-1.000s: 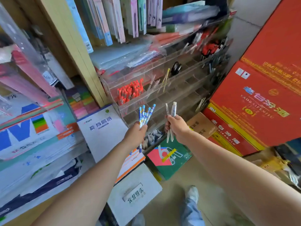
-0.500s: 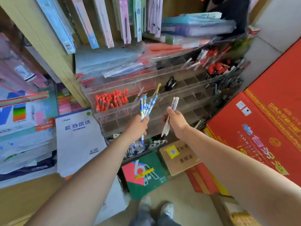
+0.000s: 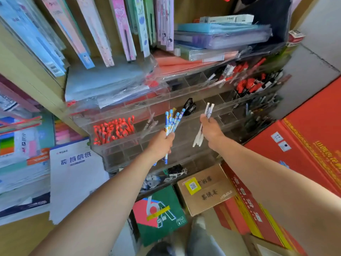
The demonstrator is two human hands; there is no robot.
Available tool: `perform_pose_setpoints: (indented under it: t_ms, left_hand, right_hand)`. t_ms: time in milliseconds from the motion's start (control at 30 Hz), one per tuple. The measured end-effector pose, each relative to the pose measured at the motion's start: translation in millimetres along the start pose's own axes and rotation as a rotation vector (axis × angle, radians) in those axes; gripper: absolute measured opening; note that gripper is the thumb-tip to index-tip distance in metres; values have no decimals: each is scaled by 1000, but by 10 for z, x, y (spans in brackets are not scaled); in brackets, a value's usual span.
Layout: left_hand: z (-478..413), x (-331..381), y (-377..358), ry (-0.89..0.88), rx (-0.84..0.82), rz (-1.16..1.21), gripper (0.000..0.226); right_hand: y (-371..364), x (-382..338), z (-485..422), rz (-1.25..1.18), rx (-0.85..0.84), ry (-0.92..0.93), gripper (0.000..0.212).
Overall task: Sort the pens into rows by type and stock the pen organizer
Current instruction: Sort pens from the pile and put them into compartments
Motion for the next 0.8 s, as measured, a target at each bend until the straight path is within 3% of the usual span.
perform_pose_setpoints:
  t_ms: [200,533,700,800]
  left_hand:
    - [-302,125,-169,32,17,78,20]
    - [-599,264,-313,73,142,157,35]
    - [-630,234,-308,91,145,138,27]
    - [-650,229,-297,89,132,117,19]
  right_hand:
    - [267,-254,-455,-57,-3,68,34]
    - [438,-551,-975,-188,33,120,28]
    - [244,-303,-1139,-45,-82,74,19]
    - [227,-254,-1185,113,-19,99,23]
Point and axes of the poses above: each hand's wrist, its own z-axis away from the middle knuckle, its own y-axis out of the back of the hand, x = y × z, the point moved 5 cm from there along -z, towards the middle knuckle, and after that the axes turned 6 degrees about z, right-handed, at the moved point
